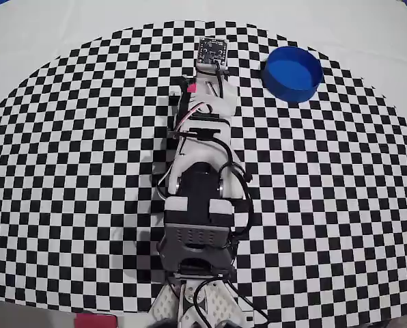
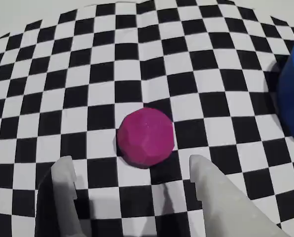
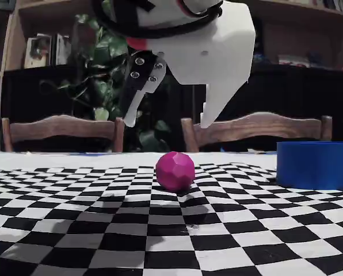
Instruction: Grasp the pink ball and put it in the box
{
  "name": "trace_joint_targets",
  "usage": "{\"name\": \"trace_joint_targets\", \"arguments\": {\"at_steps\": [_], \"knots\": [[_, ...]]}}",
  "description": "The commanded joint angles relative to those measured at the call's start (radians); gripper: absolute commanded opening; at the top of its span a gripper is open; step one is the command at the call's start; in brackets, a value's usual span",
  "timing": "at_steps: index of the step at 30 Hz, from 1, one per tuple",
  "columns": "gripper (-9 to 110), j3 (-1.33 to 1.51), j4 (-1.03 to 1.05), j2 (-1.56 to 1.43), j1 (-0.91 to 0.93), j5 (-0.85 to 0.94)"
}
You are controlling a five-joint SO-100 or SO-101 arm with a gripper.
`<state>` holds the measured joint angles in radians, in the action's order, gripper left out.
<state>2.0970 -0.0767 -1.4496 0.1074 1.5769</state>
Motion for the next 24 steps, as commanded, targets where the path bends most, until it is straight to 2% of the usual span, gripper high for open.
{"name": "trace_joint_targets", "arguments": {"at_steps": [1, 24], "knots": [[26, -0.057, -0.014, 0.006, 0.005, -0.008], [26, -0.225, -0.009, 0.176, 0.005, -0.008]]}}
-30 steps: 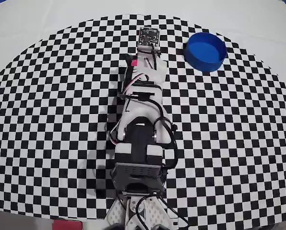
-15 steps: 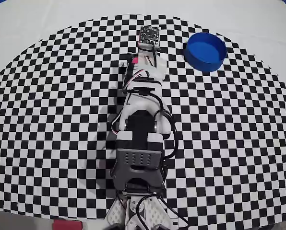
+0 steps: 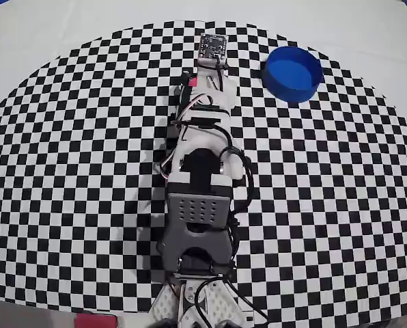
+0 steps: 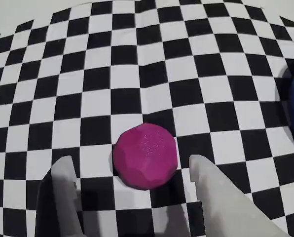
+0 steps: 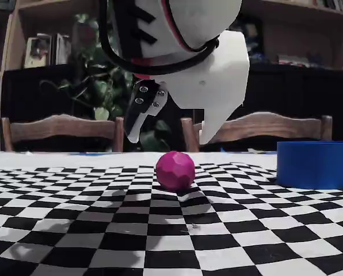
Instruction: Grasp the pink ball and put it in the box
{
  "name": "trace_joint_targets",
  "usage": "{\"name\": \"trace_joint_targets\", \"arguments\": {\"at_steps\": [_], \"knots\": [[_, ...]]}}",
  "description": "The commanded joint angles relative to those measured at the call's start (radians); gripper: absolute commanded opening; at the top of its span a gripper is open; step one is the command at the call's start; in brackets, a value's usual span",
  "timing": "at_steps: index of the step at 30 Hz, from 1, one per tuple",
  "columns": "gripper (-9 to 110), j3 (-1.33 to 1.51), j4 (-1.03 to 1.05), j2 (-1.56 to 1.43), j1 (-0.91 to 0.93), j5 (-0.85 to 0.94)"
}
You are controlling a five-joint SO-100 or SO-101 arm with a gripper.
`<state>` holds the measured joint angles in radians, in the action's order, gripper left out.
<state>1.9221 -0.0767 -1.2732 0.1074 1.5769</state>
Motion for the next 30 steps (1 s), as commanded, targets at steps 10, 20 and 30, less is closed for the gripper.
{"name": "trace_joint_targets", "arguments": {"at_steps": [10, 20, 30], "knots": [[26, -0.097, -0.009, 0.043, 0.017, -0.008], [26, -0.104, -0.008, 0.055, 0.028, -0.008], [26, -0.149, -0.006, 0.095, 0.028, -0.008]]}}
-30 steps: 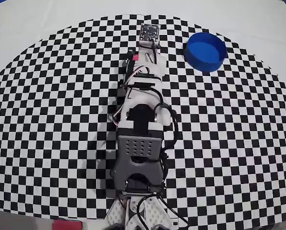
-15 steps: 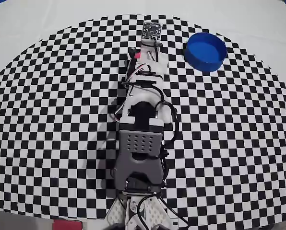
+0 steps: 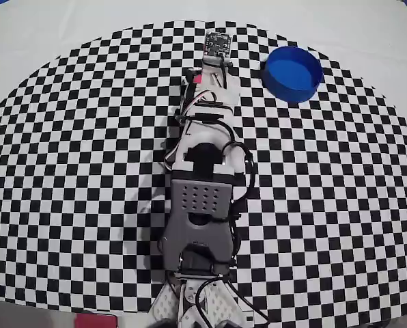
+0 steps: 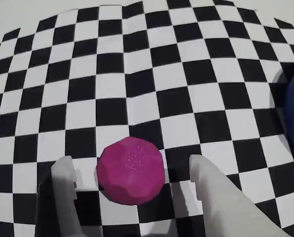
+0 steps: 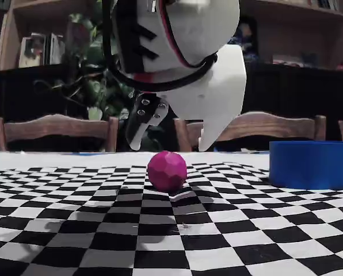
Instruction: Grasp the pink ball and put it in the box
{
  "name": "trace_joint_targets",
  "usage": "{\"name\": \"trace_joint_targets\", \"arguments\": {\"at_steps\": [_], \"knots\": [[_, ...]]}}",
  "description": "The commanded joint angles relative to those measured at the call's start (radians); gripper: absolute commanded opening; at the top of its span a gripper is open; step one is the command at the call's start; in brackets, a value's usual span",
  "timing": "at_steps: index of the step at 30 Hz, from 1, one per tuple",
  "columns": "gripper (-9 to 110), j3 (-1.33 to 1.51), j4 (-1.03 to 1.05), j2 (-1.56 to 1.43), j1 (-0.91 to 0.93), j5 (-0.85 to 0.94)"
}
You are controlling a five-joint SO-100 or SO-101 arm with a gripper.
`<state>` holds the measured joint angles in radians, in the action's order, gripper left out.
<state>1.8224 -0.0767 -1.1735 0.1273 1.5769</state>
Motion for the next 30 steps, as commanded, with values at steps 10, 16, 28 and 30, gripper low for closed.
{"name": "trace_joint_targets", "arguments": {"at_steps": [10, 16, 28, 30], "knots": [[26, -0.101, 0.003, 0.044, 0.012, -0.008], [26, -0.132, 0.005, 0.078, 0.017, -0.006], [26, -0.181, 0.005, 0.129, 0.020, -0.006], [26, -0.187, 0.005, 0.135, 0.020, -0.006]]}}
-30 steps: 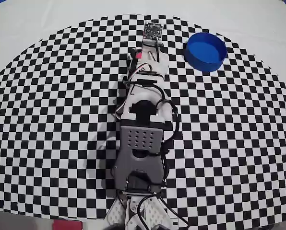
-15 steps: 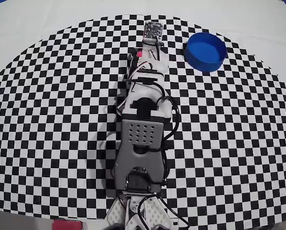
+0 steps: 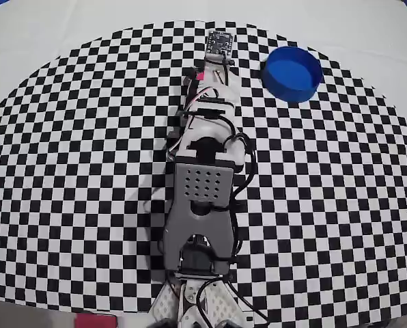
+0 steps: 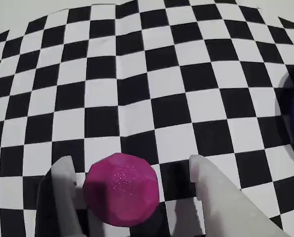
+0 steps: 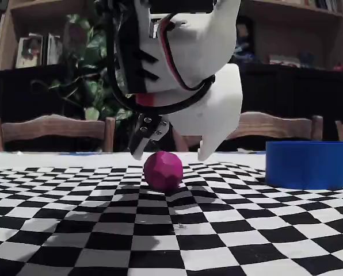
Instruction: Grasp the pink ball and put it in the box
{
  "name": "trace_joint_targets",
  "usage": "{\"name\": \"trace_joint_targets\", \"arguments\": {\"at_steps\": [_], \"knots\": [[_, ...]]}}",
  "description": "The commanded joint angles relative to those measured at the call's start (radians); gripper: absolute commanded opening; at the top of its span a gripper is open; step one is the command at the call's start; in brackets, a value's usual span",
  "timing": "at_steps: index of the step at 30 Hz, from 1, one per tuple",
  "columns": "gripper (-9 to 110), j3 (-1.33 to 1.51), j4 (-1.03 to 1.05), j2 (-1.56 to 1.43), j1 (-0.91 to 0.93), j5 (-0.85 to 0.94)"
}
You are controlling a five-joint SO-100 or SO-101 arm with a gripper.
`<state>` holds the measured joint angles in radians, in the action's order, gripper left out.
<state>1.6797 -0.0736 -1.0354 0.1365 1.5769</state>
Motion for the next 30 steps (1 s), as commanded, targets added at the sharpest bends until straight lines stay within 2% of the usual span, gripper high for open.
{"name": "trace_joint_targets", "arguments": {"at_steps": [1, 30], "knots": [[26, -0.048, 0.002, 0.000, 0.011, -0.006], [26, -0.140, 0.002, 0.089, 0.003, -0.005]]}}
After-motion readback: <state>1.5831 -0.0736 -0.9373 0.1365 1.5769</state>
